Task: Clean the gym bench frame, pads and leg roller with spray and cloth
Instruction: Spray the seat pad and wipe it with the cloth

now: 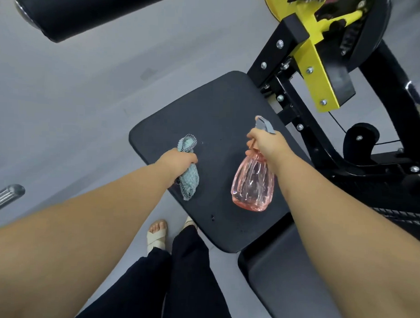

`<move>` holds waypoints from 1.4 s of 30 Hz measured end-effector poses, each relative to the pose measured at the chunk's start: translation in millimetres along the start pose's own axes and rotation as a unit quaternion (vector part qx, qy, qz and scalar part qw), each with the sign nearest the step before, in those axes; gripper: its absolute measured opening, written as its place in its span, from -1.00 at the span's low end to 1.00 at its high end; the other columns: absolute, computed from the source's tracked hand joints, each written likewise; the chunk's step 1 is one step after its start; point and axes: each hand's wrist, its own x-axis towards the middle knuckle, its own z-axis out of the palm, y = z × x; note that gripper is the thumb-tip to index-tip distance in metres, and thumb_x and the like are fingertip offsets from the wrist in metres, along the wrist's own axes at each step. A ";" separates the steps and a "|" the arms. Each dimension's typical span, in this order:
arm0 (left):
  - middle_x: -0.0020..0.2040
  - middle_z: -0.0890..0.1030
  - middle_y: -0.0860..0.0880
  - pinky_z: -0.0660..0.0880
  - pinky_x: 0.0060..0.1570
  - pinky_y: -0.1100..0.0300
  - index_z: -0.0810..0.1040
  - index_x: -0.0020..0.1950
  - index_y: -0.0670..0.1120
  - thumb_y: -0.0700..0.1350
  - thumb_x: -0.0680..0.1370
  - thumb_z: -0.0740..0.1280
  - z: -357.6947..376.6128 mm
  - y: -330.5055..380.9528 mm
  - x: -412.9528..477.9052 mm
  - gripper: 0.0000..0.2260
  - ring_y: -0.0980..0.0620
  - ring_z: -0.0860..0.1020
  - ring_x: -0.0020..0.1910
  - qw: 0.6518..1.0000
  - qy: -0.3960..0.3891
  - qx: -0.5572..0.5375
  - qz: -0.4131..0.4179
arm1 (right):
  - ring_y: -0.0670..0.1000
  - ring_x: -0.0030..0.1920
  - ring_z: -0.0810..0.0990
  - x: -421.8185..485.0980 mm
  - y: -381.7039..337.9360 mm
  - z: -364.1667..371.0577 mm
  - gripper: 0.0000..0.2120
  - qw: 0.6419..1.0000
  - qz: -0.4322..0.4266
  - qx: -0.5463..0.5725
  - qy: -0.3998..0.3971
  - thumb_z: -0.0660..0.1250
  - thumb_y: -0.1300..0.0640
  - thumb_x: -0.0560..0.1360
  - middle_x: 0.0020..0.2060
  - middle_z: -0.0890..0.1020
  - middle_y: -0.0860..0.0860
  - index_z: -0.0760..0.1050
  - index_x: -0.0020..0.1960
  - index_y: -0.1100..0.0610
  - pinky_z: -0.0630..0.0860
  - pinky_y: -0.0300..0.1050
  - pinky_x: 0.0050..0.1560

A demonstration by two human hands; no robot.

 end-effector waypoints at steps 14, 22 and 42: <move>0.06 0.64 0.13 0.45 0.25 0.05 0.48 0.18 0.09 0.05 0.13 0.62 133.4 75.4 -0.5 -0.34 0.10 0.59 0.08 0.920 -0.295 0.189 0.175 | -0.06 -0.40 0.56 26.7 4.0 -106.6 -0.85 0.981 -0.091 0.165 -0.043 0.39 0.16 0.45 -0.09 0.63 0.01 0.58 0.03 0.06 0.53 -0.16 -0.24; 0.06 0.59 0.20 0.45 0.14 0.20 0.45 0.19 0.14 0.09 0.17 0.60 160.3 116.1 9.3 -0.36 0.16 0.54 0.07 0.920 -0.149 0.233 0.279 | 0.02 0.01 0.64 43.8 -3.1 -134.5 -0.58 0.991 -0.068 0.111 -0.038 0.46 -0.15 0.33 -0.01 0.65 0.02 0.55 0.09 0.04 0.55 -0.01 0.02; 0.17 0.50 -0.08 0.48 0.13 0.01 0.38 0.25 -0.05 -0.01 0.52 0.31 163.8 154.4 76.1 -0.67 -0.08 0.53 0.08 0.985 -0.015 0.116 0.126 | 0.00 0.03 0.58 206.9 -20.9 -153.8 -0.49 0.953 -0.066 0.247 0.160 0.52 0.24 0.32 0.01 0.58 -0.02 0.44 0.20 0.08 0.57 -0.18 -0.20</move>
